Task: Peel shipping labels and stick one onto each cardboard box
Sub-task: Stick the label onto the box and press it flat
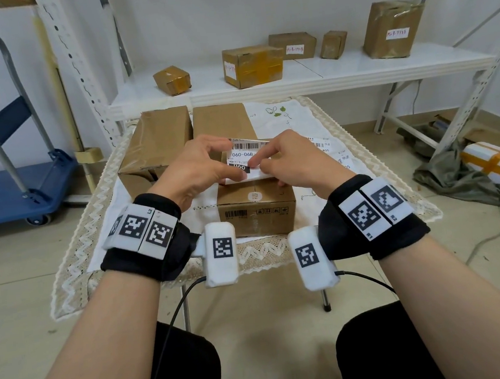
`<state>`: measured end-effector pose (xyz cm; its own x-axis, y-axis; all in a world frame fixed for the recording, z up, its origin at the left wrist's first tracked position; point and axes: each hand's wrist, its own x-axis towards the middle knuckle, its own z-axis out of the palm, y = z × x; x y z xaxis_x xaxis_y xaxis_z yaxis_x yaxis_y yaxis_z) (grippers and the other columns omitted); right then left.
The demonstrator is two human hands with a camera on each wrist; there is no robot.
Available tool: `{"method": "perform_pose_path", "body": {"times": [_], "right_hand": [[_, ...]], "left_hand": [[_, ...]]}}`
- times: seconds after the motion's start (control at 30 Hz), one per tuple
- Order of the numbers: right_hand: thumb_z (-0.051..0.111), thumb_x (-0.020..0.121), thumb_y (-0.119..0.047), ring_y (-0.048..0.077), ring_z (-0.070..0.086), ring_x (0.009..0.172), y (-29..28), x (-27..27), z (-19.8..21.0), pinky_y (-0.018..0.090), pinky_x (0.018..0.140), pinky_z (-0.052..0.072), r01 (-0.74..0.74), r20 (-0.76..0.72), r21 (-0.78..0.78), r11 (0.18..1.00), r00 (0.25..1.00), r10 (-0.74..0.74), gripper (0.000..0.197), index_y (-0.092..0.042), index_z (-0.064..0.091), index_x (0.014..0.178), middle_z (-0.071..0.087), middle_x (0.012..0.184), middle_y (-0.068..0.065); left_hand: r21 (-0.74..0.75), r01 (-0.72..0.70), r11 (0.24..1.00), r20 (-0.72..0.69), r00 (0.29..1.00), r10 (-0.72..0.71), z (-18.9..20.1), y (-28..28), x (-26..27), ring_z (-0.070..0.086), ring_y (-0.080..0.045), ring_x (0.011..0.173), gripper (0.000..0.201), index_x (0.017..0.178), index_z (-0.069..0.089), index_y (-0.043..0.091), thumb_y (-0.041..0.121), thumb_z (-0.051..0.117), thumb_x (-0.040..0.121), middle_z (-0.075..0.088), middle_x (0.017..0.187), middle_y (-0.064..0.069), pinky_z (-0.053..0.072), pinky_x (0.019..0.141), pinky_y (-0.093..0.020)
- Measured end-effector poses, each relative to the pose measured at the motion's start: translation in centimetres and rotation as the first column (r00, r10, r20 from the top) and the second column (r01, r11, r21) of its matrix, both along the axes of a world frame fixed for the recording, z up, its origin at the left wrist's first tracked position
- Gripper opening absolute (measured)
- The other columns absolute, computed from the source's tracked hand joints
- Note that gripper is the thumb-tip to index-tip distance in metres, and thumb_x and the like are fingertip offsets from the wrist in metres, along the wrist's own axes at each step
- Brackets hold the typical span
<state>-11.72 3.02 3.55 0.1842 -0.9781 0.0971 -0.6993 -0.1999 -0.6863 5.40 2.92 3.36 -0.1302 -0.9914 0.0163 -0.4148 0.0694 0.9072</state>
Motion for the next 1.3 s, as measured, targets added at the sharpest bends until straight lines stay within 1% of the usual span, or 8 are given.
{"method": "perform_pose_path", "body": {"times": [0.1,0.3,0.5,0.63,0.73,0.93,1.17,1.3], "right_hand": [[0.058,0.097,-0.016,0.02,0.059,0.093,-0.1,0.0,0.0,0.039,0.088,0.056,-0.006,-0.008,0.001,1.0,1.0,0.006,0.024,-0.015,0.08,0.107,0.062,0.127,0.009],[0.055,0.1,-0.019,0.006,0.043,0.064,-0.1,0.0,0.1,0.013,0.05,0.03,-0.026,-0.059,-0.001,1.0,0.998,0.026,0.026,-0.017,0.079,0.11,0.056,0.101,0.004],[0.055,0.1,-0.021,0.006,0.044,0.063,-0.2,0.0,0.1,0.017,0.051,0.031,-0.022,-0.063,0.011,1.0,0.998,0.023,0.026,-0.019,0.079,0.111,0.055,0.098,0.002],[0.056,0.099,-0.024,0.009,0.046,0.07,-0.3,-0.1,0.0,0.021,0.057,0.034,-0.039,-0.068,0.012,0.999,0.997,0.04,0.026,-0.023,0.079,0.112,0.053,0.099,0.003],[0.056,0.099,-0.023,0.006,0.043,0.063,-0.3,-0.3,-0.1,0.022,0.055,0.033,-0.046,-0.054,0.029,0.999,0.997,0.048,0.026,-0.022,0.078,0.113,0.047,0.081,-0.006],[0.058,0.099,-0.024,0.016,0.053,0.066,-0.3,-0.6,0.0,0.022,0.051,0.041,-0.042,-0.018,0.044,0.998,0.999,0.042,0.024,-0.019,0.079,0.109,0.057,0.082,-0.006],[0.064,0.097,-0.023,0.011,0.049,0.058,-0.2,-0.9,0.1,0.011,0.039,0.035,0.0,0.04,0.064,0.998,0.999,-0.003,0.018,-0.019,0.082,0.1,0.055,0.065,-0.008],[0.059,0.097,-0.019,0.011,0.052,0.065,-0.1,-0.9,0.2,0.011,0.04,0.038,0.0,0.028,0.049,0.999,1.0,-0.001,0.023,-0.021,0.082,0.096,0.056,0.068,-0.01]], "left_hand": [[0.008,0.003,1.0,0.0,1.0,-0.003,0.0,0.0,0.0,0.058,-0.008,0.095,0.036,0.093,0.068,0.028,-0.001,0.082,0.078,0.058,0.111,0.023,0.048,0.072,-0.018],[0.017,-0.057,0.998,0.048,0.997,0.056,-0.3,-0.3,0.2,0.057,-0.019,0.116,0.06,0.129,0.065,0.017,0.004,0.086,0.075,0.061,0.13,0.003,0.049,0.102,-0.036],[0.032,-0.054,0.998,0.074,0.996,0.052,-0.6,-0.5,0.3,0.059,-0.02,0.118,0.063,0.134,0.065,0.019,0.006,0.086,0.076,0.064,0.134,-0.002,0.049,0.1,-0.034],[0.039,-0.038,0.999,0.101,0.994,0.034,-0.5,-0.3,0.2,0.063,-0.01,0.096,0.056,0.131,0.068,0.021,0.01,0.085,0.079,0.067,0.126,0.003,0.048,0.079,-0.024],[0.023,-0.033,0.999,0.113,0.993,0.03,-0.4,-0.3,0.2,0.06,-0.003,0.092,0.05,0.127,0.071,0.02,0.011,0.084,0.08,0.067,0.119,0.005,0.045,0.073,-0.019],[-0.007,0.011,1.0,0.15,0.989,-0.01,-0.6,-0.2,0.3,0.06,-0.011,0.101,0.033,0.112,0.078,0.026,0.013,0.083,0.082,0.069,0.119,0.009,0.046,0.088,-0.03],[-0.044,0.029,0.999,0.235,0.972,-0.018,-0.8,-0.4,0.3,0.057,-0.012,0.117,0.027,0.111,0.079,0.029,0.022,0.081,0.085,0.066,0.128,0.013,0.045,0.096,-0.034],[-0.081,0.058,0.995,0.277,0.96,-0.034,-0.8,-0.3,0.3,0.055,-0.007,0.105,0.025,0.113,0.078,0.031,0.025,0.078,0.088,0.063,0.127,0.013,0.042,0.092,-0.032]]}}
